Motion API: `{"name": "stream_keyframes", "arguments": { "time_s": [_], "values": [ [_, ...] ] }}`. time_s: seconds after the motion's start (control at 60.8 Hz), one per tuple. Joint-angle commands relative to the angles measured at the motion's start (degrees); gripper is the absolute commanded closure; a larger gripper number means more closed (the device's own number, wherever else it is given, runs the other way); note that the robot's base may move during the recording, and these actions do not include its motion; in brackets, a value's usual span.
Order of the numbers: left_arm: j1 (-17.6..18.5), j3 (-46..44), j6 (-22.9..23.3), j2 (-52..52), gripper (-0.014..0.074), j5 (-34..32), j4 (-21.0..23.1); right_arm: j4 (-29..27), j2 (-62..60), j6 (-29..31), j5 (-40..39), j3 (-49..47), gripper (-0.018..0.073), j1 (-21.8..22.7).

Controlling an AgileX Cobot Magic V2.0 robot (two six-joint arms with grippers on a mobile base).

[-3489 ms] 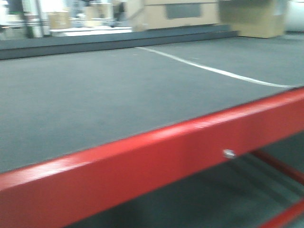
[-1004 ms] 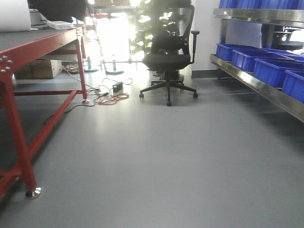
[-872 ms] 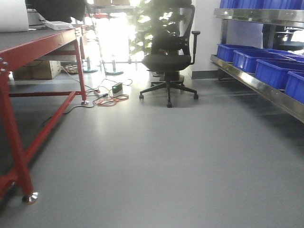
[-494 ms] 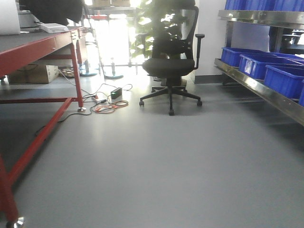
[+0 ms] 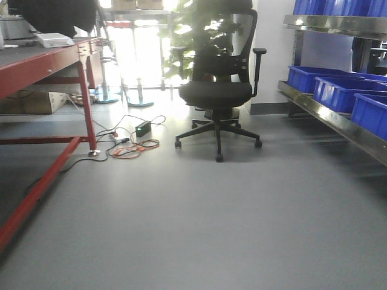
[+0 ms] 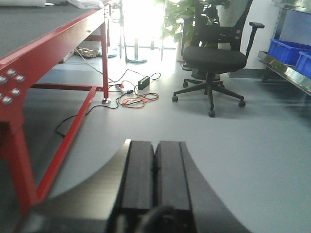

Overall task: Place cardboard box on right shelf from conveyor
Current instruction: 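Drive the base away from the conveyor toward the blue-bin shelf rack, then turn the base to face the shelf, holding the box in the right gripper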

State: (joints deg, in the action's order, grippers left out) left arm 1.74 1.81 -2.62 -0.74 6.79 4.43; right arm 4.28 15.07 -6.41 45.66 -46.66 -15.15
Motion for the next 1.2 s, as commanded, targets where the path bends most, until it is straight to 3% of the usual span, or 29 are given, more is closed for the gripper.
{"name": "stream_keyframes", "arguments": {
  "time_s": [0.0, 1.185],
  "values": [
    [0.2, 0.5, 0.0, -0.8, 0.0713, -5.0, 0.3, 0.4, 1.0, 0.4, -5.6, -1.6, 0.0343, 0.3],
    [0.2, 0.5, 0.0, -0.8, 0.0713, -5.0, 0.3, 0.4, 1.0, 0.4, -5.6, -1.6, 0.0343, 0.3]
  ]
}}
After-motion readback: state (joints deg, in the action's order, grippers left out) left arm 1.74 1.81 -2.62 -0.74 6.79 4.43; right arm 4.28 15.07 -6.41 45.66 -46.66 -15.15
